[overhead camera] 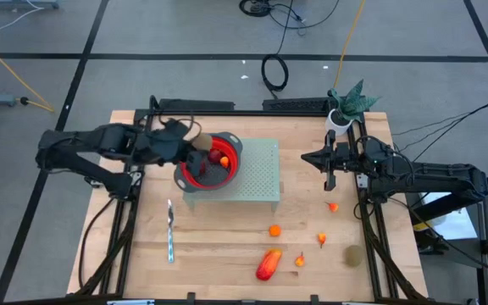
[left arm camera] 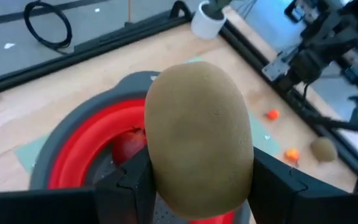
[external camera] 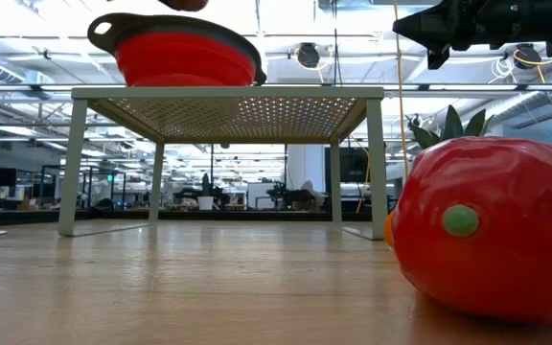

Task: Pick & Place Fruit
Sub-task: Put the left kiwi into the strainer bowl on the shelf

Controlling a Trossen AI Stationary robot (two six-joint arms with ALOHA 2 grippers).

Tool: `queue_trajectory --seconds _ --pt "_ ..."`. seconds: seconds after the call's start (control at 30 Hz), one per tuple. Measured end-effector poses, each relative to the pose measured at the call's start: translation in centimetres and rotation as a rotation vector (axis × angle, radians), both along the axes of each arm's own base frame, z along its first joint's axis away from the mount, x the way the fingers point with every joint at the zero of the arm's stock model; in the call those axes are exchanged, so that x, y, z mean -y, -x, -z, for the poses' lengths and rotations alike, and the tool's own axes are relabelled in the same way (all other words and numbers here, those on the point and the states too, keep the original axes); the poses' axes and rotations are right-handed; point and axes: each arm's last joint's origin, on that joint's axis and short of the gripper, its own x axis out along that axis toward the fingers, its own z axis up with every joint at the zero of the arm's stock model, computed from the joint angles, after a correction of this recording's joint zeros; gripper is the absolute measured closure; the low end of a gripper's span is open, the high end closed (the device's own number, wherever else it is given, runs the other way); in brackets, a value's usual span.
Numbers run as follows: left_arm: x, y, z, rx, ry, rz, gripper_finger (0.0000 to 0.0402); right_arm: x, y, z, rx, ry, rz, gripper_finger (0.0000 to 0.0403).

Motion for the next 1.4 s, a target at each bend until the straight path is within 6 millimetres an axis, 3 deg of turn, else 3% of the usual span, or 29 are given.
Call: queue_trajectory --seconds 0.33,0.67,0.9,1.4 --pt "-1.5 -3.9 3.0 -0.169 0.029 0.127 0.0215 0.0 0.0 0.0 0.000 0.000 0.000 0.0403" --pt "-1.7 -6.1 5.2 -0.284 0.016 0.205 0.0215 0.0 0.0 0.0 -0.001 0.000 0.000 0.0403" --pt "-1.5 -6.5 6.2 -0.349 0.037 0.228 0.0215 0.0 0.0 0.0 -0.002 0.000 0.000 0.0403" --pt "-1.1 -5.2 7.0 -0.482 0.116 0.152 0.0215 0.0 0.0 0.1 -0.010 0.027 0.002 0.0403"
